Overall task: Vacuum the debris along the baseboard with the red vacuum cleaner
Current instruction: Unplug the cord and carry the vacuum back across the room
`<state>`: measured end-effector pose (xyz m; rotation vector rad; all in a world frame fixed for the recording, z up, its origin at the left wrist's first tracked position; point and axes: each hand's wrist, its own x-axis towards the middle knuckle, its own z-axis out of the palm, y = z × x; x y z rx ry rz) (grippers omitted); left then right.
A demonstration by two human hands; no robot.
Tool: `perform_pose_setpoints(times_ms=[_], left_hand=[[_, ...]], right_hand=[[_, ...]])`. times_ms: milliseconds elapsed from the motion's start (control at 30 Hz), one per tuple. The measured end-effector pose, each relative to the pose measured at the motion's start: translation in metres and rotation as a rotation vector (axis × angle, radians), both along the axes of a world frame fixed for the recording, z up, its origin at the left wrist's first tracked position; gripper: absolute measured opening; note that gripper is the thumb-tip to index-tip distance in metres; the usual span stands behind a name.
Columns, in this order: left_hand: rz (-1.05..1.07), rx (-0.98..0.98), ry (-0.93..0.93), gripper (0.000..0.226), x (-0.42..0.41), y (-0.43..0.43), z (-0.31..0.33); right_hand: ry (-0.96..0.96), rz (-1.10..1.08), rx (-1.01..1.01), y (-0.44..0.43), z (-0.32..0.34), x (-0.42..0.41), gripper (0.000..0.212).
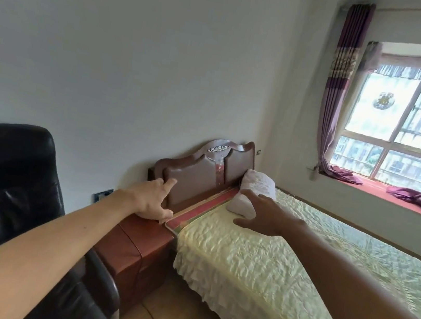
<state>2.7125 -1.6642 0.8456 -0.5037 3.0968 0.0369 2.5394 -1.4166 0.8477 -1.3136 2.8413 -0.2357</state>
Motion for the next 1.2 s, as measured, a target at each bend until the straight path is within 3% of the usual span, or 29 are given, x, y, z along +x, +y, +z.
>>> perform_pose_setpoints(times_ms=[433, 1200], left_hand=[[0.235, -0.083, -0.044, 0.09, -0.122, -0.095, -0.001], [0.454, -0.08, -0.044, 0.081, -0.249, -0.295, -0.064]], right_hand=[[-0.065, 0.208, -0.017, -0.129, -0.027, -0.19, 0.09], [-0.051, 0.536, 0.067, -0.424, -0.093, -0.331, 0.084]])
